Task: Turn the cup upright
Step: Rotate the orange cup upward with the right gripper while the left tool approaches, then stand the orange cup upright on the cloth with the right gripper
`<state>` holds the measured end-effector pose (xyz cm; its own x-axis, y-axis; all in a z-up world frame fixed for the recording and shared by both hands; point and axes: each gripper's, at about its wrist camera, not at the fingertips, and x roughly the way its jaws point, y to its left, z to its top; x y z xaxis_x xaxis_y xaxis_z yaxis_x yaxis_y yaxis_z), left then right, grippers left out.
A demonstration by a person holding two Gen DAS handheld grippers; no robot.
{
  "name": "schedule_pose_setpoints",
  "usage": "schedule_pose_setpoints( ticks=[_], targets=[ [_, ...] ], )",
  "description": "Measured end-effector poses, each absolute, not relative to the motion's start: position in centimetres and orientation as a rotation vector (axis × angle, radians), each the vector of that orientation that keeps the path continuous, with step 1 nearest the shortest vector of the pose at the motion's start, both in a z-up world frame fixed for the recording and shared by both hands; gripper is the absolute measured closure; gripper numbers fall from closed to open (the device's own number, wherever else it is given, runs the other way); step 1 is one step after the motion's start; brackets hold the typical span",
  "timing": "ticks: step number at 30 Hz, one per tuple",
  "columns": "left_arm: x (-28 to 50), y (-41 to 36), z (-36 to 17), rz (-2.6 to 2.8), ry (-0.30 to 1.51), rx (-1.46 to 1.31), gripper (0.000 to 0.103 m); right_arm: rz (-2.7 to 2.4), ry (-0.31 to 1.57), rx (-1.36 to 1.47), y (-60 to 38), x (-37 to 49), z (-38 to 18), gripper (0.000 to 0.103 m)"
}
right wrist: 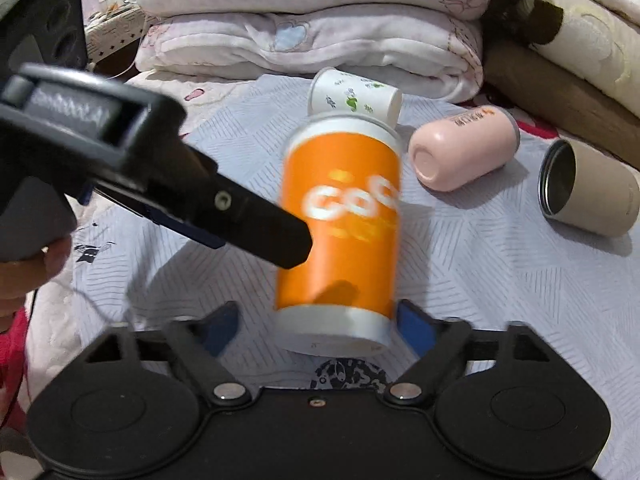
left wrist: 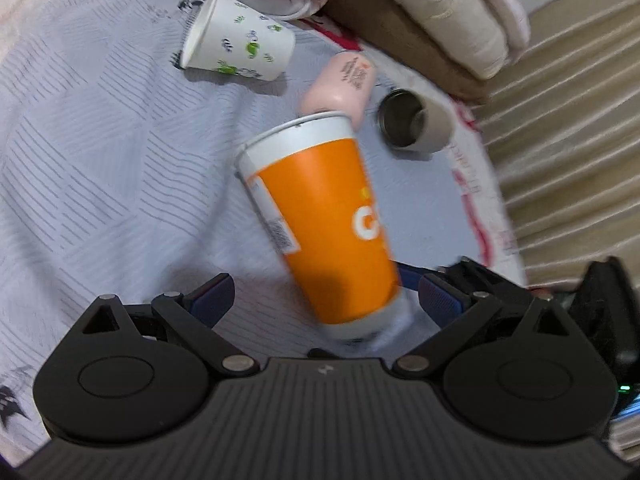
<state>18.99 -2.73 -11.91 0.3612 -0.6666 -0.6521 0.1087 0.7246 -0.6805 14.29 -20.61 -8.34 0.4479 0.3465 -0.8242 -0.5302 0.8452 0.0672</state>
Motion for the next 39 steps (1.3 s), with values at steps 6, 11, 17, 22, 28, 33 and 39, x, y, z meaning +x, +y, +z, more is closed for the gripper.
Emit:
schedule_pose_setpoints(
  ticks=[6, 11, 17, 22, 28, 33, 39],
  targets=[
    [20.3, -2.5, -11.9, -0.517, 1.098, -0.65, 0.003, 0.594, 0.982, -0.349, -19.5, 16.0, -7.1, 0.009],
    [21.2, -3.3, -13.0, -0.482, 1.11, -0.617, 0.003, 0.634, 1.04, -0.359, -19.1, 18.5, -6.9, 0.01],
    [21.5, -2.5, -14.1, -0.473, 1.088, -0.649, 0.004, 0.639, 1.102, -0.28, -19.5, 20.1, -7.3, 0.024],
    [21.5, -3.0, -14.7, -0.51, 1.09, -0.656, 0.02, 0.618, 1.135, -0.183, -20.1, 20.5, -7.3, 0.026],
    [21.4, -4.2, -15.1, -0.565, 1.104, -0.649, 0.027, 0.6, 1.159, -0.095, -20.8, 19.9, -7.5, 0.026],
    [21.3, -4.1, -15.0, -0.58, 1.101, -0.634, 0.028, 0.597, 1.158, -0.071, -20.9, 19.7, -7.6, 0.026],
    [20.7, -3.8, -13.2, -0.596, 1.05, -0.532, 0.029, 0.609, 1.099, -0.081, -20.5, 18.8, -7.2, 0.026]
  ],
)
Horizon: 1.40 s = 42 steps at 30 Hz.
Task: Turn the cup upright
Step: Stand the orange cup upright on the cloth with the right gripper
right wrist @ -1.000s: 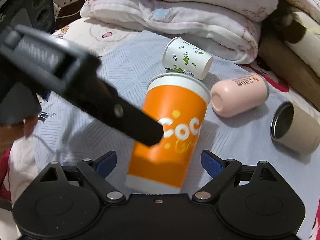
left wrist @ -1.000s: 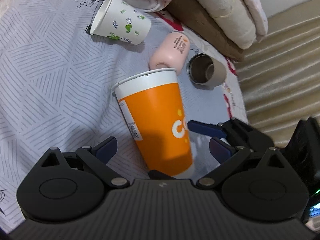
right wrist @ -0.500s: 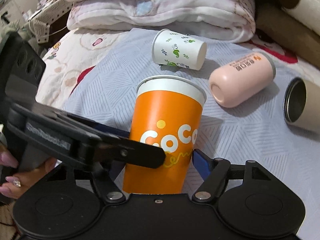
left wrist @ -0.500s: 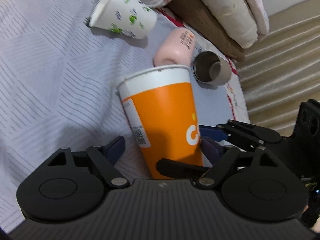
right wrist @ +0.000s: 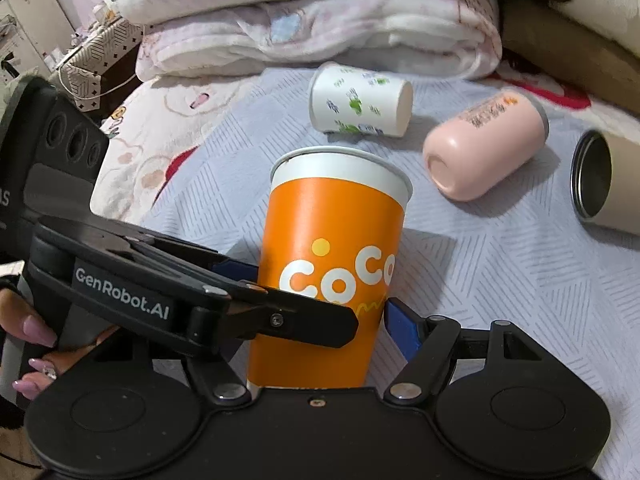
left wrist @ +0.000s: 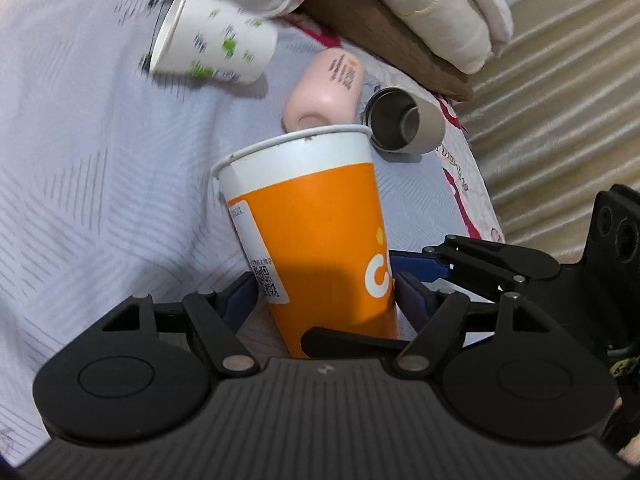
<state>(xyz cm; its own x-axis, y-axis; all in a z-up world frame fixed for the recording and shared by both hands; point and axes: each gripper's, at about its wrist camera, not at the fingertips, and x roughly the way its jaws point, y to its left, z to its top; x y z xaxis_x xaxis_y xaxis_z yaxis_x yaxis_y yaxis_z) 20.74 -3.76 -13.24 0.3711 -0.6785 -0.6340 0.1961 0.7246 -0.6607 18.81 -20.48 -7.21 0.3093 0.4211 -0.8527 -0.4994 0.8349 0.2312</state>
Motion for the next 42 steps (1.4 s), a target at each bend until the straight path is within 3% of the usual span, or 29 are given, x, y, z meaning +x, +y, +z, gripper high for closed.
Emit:
schedule_pose_setpoints(
  ticks=[23, 36, 42],
  targets=[
    [18.0, -4.3, -8.2, -0.619, 0.821, -0.209, 0.034, 0.528, 0.755, -0.402, -17.2, 14.2, -5.9, 0.026],
    [20.6, -4.4, -6.0, -0.582, 0.696, -0.053, 0.034, 0.47, 0.463, -0.366, -16.9, 15.8, -7.2, 0.026],
    [20.7, -5.2, -7.7, -0.558, 0.703, -0.032, 0.034, 0.466, 0.435, -0.34, -17.1, 16.6, -9.5, 0.026]
  ],
)
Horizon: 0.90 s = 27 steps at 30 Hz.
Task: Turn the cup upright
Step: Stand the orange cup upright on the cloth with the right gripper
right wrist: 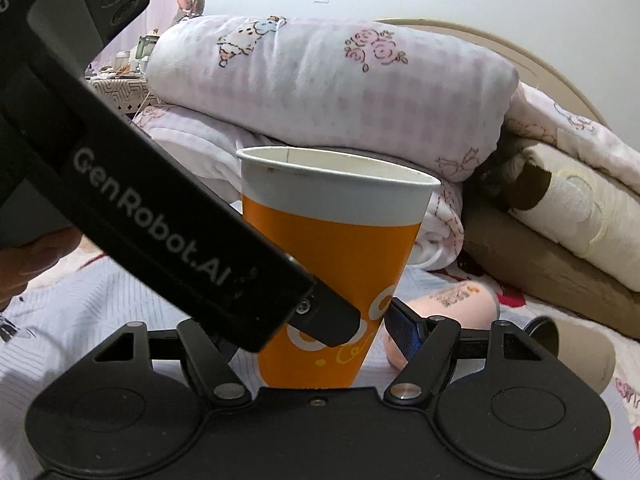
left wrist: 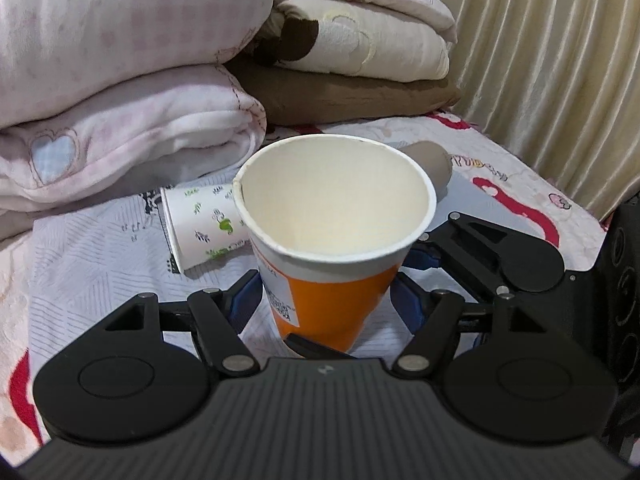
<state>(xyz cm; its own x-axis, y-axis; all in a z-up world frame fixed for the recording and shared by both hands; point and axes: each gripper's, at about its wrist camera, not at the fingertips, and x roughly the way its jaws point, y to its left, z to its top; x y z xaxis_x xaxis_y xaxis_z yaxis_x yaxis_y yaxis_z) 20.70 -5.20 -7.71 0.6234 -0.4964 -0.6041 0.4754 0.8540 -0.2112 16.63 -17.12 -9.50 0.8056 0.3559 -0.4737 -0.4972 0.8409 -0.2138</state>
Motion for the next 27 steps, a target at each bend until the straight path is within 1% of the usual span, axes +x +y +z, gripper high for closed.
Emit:
schedule_pose_setpoints(
  ticks=[3, 9, 15, 22, 25, 27],
  targets=[
    [20.6, -5.5, -8.4, -0.57, 0.687, -0.064, 0.033, 0.451, 0.436, -0.33, -17.6, 16.6, -10.4, 0.026],
    [20.4, -6.1, -8.4, -0.573, 0.678, -0.069, 0.033, 0.45, 0.464, -0.241, -19.0, 17.1, -10.3, 0.026],
    [20.8, -5.9, -8.5, -0.608, 0.719, -0.128, 0.031, 0.445, 0.495, -0.221, -19.2, 17.6, -10.4, 0.028],
    [20.5, -6.3, -9.0, -0.611, 0.727, -0.121, 0.031, 0.436, 0.505, -0.192, -19.7, 17.1, -10.4, 0.026],
    [20.4, -6.3, -9.1, -0.608, 0.73, -0.126, 0.031, 0.439, 0.503, -0.191, -19.6, 17.0, -10.4, 0.024],
    [20.4, -6.2, -9.0, -0.606, 0.735, -0.134, 0.031, 0.441, 0.502, -0.188, -19.6, 16.9, -10.3, 0.02]
  ],
)
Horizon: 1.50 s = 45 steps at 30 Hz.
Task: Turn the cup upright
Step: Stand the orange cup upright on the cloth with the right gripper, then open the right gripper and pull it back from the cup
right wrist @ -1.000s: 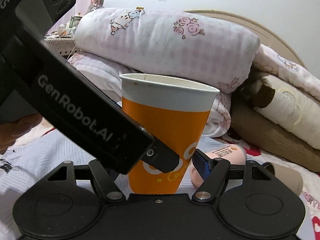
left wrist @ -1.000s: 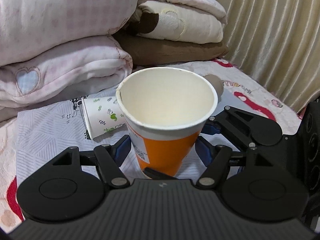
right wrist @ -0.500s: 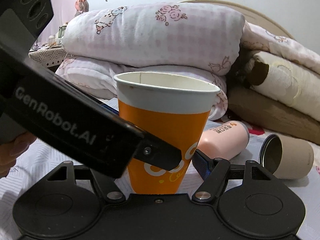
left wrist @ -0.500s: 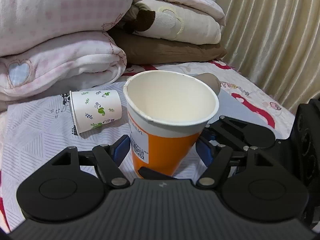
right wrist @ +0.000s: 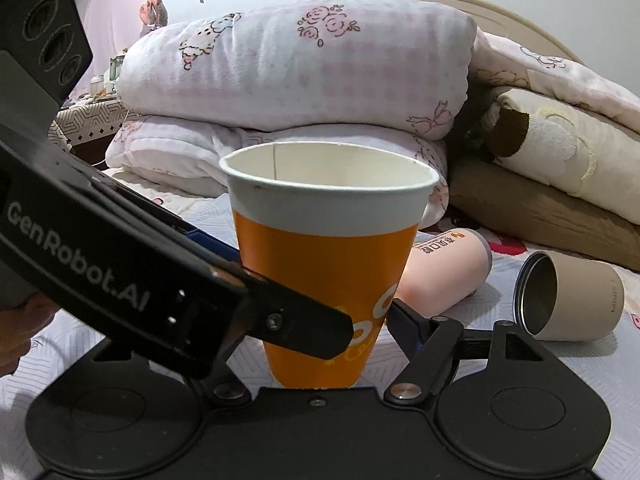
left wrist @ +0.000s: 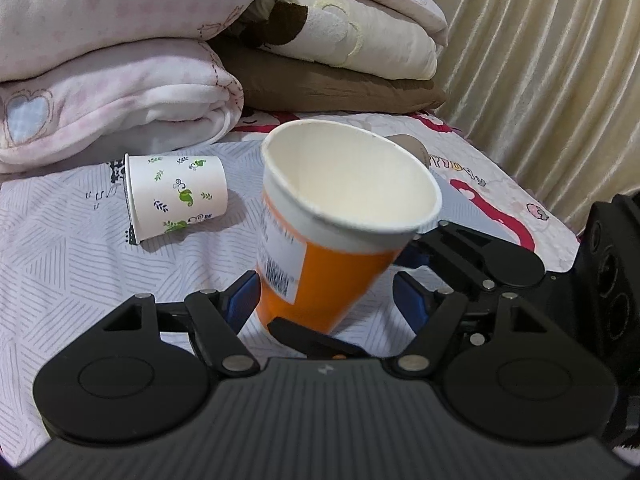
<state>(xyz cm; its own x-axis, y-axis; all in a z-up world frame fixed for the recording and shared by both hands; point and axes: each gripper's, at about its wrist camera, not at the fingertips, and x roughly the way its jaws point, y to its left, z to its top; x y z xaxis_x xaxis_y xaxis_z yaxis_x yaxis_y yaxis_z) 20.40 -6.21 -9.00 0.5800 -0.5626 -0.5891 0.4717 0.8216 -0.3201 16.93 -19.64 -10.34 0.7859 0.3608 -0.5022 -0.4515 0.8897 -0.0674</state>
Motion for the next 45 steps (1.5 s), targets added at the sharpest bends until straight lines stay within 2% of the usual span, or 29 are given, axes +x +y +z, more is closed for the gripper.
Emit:
schedule_pose_setpoints(
  ticks=[1, 5, 9, 16, 23, 30, 45],
  targets=[
    [20.3, -6.2, -8.9, -0.603, 0.734, -0.134, 0.031, 0.436, 0.5, -0.188, -19.7, 16.9, -10.3, 0.015],
    [20.0, -6.4, -8.9, -0.587, 0.736, -0.115, 0.028, 0.401, 0.471, -0.201, -20.0, 16.0, -10.2, 0.01],
    [19.7, -6.4, -9.0, -0.567, 0.758, -0.105, 0.028, 0.39, 0.492, -0.216, -20.7, 15.6, -10.2, 0.01],
    [17.6, -6.4, -8.1, -0.528, 0.792, -0.058, 0.021, 0.33, 0.524, -0.136, -22.6, 14.1, -9.3, 0.008],
    [14.3, -4.9, -6.1, -0.469, 0.815, -0.052, 0.02, 0.358, 0.576, -0.137, -22.5, 12.2, -8.0, 0.008],
    [11.4, -3.5, -3.5, -0.322, 0.839, -0.074, 0.02, 0.333, 0.55, -0.14, -21.3, 9.5, -6.1, 0.008],
    [4.1, -1.9, 2.1, -0.127, 0.779, -0.095, 0.02, 0.308, 0.543, -0.133, -21.7, 4.4, 0.0, 0.008]
  ],
)
